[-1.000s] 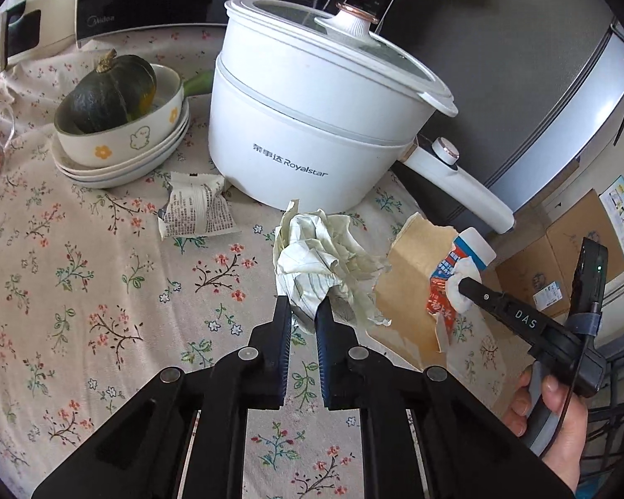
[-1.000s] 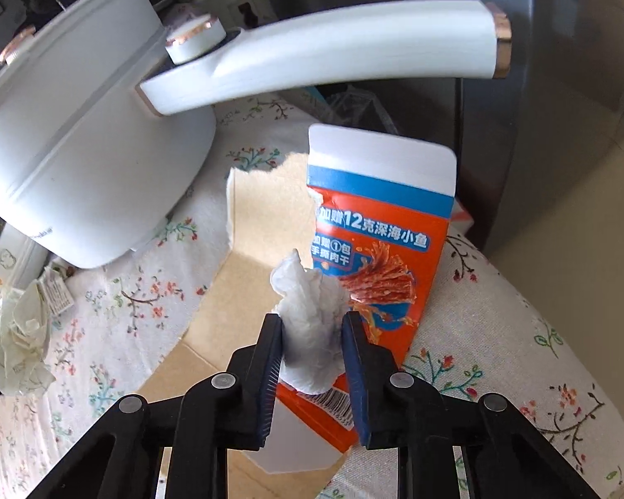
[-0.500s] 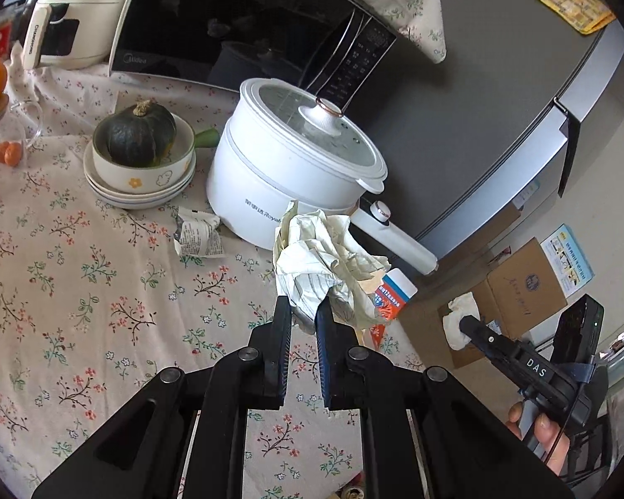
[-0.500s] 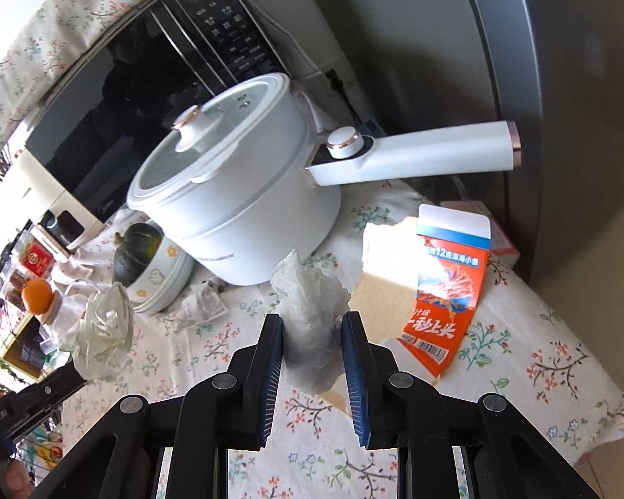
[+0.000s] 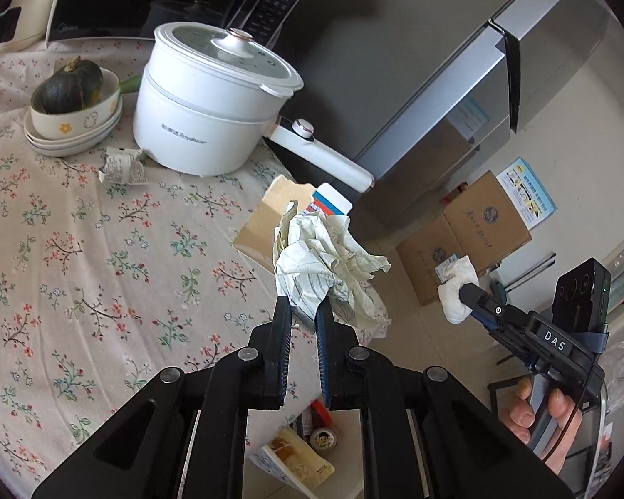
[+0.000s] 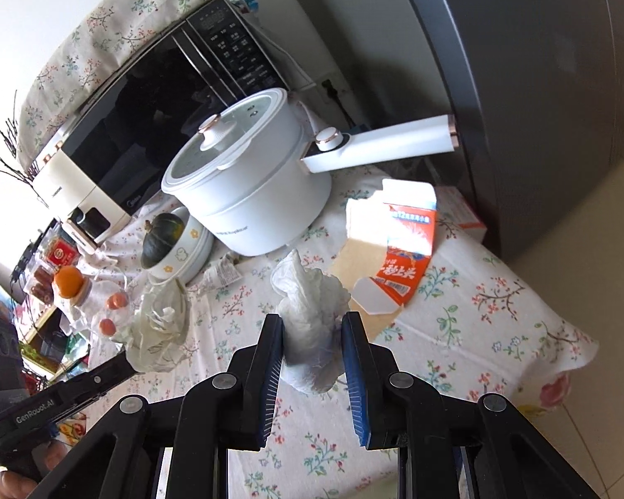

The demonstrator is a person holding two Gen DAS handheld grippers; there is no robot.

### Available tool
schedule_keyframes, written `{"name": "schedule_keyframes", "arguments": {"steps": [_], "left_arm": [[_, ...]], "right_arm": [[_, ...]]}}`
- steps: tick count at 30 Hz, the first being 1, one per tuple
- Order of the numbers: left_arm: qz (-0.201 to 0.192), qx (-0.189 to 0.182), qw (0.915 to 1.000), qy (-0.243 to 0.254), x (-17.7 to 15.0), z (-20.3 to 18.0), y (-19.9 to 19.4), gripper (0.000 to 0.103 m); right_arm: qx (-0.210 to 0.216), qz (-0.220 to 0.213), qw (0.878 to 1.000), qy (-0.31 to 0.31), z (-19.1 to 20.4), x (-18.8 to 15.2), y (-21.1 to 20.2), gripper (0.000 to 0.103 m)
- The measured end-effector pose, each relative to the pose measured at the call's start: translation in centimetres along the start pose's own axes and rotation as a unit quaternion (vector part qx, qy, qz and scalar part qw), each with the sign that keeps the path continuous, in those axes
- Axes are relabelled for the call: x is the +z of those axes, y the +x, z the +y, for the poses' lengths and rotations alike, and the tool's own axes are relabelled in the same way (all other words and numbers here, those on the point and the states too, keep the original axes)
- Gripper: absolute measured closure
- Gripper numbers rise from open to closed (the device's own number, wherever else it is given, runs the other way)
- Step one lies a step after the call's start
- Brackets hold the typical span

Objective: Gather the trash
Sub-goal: 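Carry both tissues over the bin and open both tools to drop them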

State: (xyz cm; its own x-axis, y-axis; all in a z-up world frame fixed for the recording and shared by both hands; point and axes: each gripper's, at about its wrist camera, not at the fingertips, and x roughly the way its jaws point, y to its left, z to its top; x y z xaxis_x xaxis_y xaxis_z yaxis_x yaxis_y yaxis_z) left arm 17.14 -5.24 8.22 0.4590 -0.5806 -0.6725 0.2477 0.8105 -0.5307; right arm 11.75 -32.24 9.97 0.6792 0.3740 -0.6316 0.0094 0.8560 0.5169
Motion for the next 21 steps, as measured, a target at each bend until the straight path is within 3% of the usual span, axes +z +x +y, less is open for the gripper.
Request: {"name": "schedule_keyframes", "arguments": {"steps": [5, 11, 17, 21], "left_arm": [[0.049, -0.015, 0.9977, 0.045, -3.3, -3.6, 2.5, 0.091], [0.111, -0.028, 0.9884, 0.099, -8.2, -7.2, 5.6, 0.091], [0.162, -0.004, 0.9768, 0.140, -12.2, -8.8, 8.8, 0.091], [0.173, 0.016, 0.9719, 0.159, -13.4, -9.1, 10.3, 0.090]], "right_arm": [[0.010, -0.004, 1.000, 0.027, -1.8, -1.5, -2.6, 0.077], [-0.006, 0.018, 0.999, 0.041, -4.0, -4.2, -3.7, 0.077], [-0.035, 0.056, 0.997, 0.034, -5.8, -6.0, -2.9, 0.077], [-0.047, 0.076, 0.995, 0.034, -6.6, -6.9, -2.3, 0.077]]}}
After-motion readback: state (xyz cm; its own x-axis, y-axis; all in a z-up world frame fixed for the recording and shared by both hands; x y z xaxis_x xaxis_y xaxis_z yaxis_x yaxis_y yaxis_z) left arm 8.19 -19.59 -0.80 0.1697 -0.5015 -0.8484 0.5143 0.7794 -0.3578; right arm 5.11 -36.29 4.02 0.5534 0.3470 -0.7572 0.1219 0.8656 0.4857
